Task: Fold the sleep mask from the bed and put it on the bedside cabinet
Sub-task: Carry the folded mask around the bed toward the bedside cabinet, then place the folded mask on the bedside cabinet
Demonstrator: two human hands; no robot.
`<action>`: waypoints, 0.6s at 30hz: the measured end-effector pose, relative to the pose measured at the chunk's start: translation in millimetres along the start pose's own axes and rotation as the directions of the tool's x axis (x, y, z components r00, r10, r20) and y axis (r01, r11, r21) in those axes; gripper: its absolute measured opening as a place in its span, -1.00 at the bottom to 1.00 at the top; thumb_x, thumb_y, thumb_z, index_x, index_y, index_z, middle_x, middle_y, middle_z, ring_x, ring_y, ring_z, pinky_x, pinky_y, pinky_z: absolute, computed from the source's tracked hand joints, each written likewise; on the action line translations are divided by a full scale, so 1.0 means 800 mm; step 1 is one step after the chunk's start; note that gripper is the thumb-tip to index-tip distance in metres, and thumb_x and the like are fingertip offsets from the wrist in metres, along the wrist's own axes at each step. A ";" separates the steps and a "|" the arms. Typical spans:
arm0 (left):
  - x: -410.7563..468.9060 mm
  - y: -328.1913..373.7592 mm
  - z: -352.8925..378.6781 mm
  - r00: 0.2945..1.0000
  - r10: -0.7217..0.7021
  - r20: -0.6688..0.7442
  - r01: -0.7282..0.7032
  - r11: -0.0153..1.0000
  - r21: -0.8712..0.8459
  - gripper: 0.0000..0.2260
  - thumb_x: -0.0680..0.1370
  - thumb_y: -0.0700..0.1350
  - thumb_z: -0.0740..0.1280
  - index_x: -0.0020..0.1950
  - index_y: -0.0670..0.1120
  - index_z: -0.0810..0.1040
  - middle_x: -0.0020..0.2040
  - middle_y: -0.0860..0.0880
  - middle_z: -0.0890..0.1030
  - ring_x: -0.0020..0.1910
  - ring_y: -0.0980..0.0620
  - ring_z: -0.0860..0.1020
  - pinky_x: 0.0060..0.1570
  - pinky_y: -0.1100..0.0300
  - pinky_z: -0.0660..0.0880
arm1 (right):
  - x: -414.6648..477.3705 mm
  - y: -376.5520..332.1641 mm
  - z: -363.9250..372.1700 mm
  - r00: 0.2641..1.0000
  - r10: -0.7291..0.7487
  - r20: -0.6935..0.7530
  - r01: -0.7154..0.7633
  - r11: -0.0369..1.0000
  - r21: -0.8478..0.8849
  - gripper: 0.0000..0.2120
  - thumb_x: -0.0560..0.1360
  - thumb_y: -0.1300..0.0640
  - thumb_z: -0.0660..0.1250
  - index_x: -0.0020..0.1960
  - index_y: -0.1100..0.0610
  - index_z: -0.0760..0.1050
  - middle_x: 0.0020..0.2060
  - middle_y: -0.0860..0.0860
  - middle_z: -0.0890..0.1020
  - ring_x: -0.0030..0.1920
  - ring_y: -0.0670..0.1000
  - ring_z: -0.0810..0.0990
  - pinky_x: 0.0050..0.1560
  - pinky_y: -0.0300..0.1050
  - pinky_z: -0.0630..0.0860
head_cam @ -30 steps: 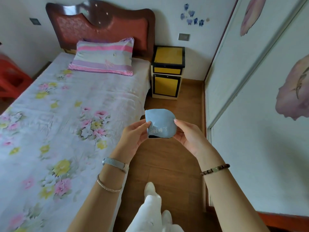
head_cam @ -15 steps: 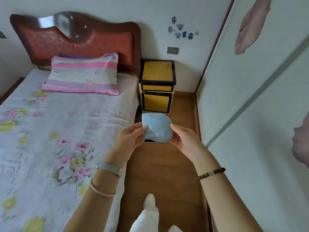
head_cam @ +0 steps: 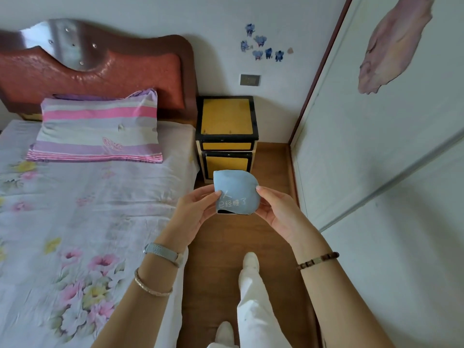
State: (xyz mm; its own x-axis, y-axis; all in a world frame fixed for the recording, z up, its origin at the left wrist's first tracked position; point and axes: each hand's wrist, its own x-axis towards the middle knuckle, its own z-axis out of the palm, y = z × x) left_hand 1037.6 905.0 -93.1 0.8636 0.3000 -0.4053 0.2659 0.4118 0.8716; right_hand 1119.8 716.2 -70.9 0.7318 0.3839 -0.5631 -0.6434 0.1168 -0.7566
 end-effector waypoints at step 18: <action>0.286 0.120 0.048 0.982 -0.025 -0.188 0.016 0.999 -0.050 -0.83 0.57 -0.18 0.35 0.14 -0.12 0.61 -0.14 0.01 0.76 -0.10 0.10 0.73 -0.19 0.31 0.61 | 0.301 -0.187 0.032 0.994 0.065 0.088 -0.058 0.995 -0.079 -0.74 0.59 0.19 0.32 0.22 0.28 0.58 0.06 0.15 0.70 -0.07 -0.01 0.73 -0.09 -0.13 0.66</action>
State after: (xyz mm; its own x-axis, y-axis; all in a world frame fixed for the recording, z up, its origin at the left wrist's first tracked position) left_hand 1277.5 980.2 -91.5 0.7607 0.4463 -0.4714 0.2578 0.4588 0.8503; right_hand 1386.5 814.6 -85.0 0.6661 0.4695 -0.5795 -0.6650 0.0221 -0.7465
